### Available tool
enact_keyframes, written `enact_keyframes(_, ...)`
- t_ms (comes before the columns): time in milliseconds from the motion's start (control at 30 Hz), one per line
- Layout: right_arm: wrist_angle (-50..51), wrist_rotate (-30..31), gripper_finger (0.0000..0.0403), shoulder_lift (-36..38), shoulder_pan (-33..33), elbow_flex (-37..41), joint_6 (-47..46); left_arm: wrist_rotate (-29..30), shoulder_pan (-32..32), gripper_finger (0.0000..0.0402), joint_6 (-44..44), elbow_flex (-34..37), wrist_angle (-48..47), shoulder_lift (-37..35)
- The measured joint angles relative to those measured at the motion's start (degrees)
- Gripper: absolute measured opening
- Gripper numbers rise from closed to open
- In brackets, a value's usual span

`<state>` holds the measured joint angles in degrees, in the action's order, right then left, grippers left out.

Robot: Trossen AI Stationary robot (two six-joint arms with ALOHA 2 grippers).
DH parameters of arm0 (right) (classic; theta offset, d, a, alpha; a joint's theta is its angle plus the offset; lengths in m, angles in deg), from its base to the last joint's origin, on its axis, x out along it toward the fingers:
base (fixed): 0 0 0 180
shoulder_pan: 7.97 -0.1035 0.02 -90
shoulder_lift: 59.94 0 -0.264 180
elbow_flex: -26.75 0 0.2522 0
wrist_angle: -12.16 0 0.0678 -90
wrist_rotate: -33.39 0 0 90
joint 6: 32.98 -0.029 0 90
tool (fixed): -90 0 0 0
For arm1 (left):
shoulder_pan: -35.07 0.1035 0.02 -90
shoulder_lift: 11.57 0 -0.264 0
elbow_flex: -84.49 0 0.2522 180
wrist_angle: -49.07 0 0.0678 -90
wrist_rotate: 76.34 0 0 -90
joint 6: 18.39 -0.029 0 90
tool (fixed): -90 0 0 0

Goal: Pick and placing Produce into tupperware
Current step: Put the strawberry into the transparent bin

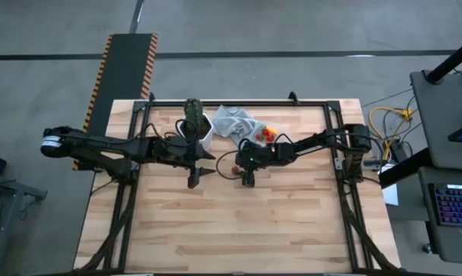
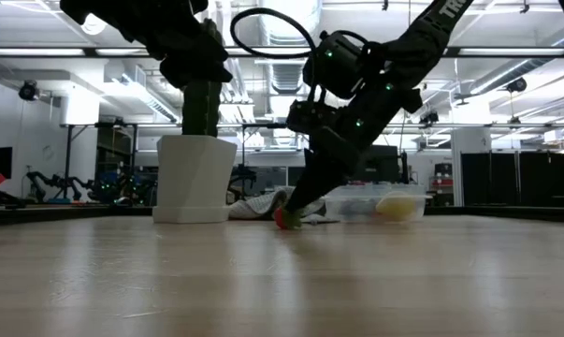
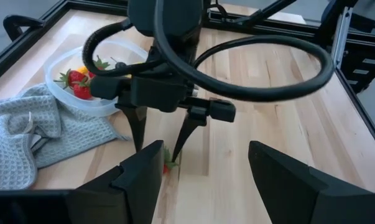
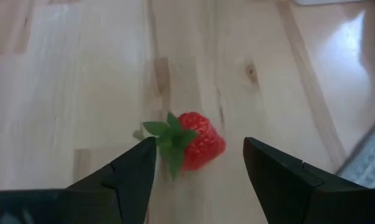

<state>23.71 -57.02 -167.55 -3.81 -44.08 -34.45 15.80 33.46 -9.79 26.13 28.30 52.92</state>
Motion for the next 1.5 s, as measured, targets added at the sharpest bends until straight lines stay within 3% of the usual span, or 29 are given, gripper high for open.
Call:
enact_keyframes(733, 2.6, -2.6, 0.0228, -7.2, 0.5, -6.2, 0.5, -0.1, 0.0, 0.0222, 0.0, 0.0, -0.1, 0.0)
enact_keyframes(967, 8.1, -3.0, 0.0224, -6.1, 0.5, -8.4, 1.3, 0.0, 0.0, 0.0222, 0.1, 0.0, -0.1, 0.0)
enact_keyframes(1500, 7.6, -2.6, 0.0224, -4.3, 0.6, -7.2, 1.9, 0.0, 0.0, 0.0222, 0.2, 0.0, -1.1, 0.0)
